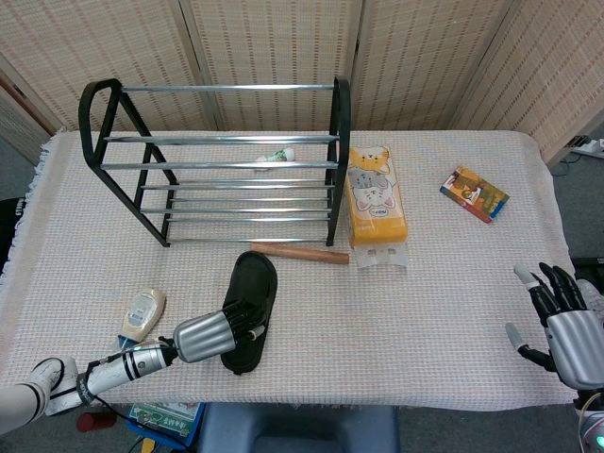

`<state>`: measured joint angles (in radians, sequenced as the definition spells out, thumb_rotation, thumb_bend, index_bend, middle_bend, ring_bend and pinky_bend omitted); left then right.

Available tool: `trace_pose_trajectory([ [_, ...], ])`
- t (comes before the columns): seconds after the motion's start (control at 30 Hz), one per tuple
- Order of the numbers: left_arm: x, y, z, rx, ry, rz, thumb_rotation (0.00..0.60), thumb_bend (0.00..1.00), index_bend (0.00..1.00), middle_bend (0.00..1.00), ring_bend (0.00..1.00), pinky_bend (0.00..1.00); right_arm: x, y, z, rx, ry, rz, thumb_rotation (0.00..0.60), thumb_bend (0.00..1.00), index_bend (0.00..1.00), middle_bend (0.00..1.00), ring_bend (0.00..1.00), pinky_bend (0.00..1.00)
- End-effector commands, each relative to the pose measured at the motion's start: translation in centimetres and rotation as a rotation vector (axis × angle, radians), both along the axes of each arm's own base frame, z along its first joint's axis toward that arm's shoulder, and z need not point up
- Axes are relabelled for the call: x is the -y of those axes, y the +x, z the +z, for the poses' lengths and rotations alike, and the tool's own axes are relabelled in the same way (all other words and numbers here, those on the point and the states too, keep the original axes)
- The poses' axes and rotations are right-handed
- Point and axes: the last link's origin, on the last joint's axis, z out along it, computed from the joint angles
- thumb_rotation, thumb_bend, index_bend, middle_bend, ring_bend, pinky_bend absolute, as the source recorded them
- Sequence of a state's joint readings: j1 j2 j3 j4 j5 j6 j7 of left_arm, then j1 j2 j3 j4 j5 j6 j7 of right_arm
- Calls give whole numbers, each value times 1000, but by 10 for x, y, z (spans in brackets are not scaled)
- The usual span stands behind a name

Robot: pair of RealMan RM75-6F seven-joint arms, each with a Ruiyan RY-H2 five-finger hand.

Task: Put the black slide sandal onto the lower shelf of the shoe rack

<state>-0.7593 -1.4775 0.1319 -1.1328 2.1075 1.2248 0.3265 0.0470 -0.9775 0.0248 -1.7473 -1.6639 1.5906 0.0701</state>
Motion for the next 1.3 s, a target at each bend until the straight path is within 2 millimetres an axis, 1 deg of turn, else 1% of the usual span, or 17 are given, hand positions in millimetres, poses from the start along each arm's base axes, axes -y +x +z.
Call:
trace_pose_trajectory([
  [0.03,1,2,-6,-14,-1,-15,600,135,160,136,75,259,0,1,0,0,0,-2,600,370,0,150,51,10],
  [0.2,-4,9,-11,-22,25,-28,600,123,144,108,39,257,0,2,0,0,-2,-5,600,369,0,150,51,10],
  [0.5,-12,22,-20,-62,70,-80,600,121,130,106,33,256,-2,0,2,5,-7,-14,600,369,0,150,51,10],
  [0.87,-8,33,-32,-126,99,-133,600,121,129,98,23,255,-1,-3,2,9,-5,-25,600,370,0,150,51,10],
  [1.1,-4,40,-30,-169,140,-112,600,121,129,94,6,253,-1,-4,2,11,-5,-29,600,370,0,150,51,10],
  [1.3,-7,45,-24,-197,174,-71,600,121,130,91,0,247,-2,-6,3,14,-8,-34,600,369,0,150,51,10],
])
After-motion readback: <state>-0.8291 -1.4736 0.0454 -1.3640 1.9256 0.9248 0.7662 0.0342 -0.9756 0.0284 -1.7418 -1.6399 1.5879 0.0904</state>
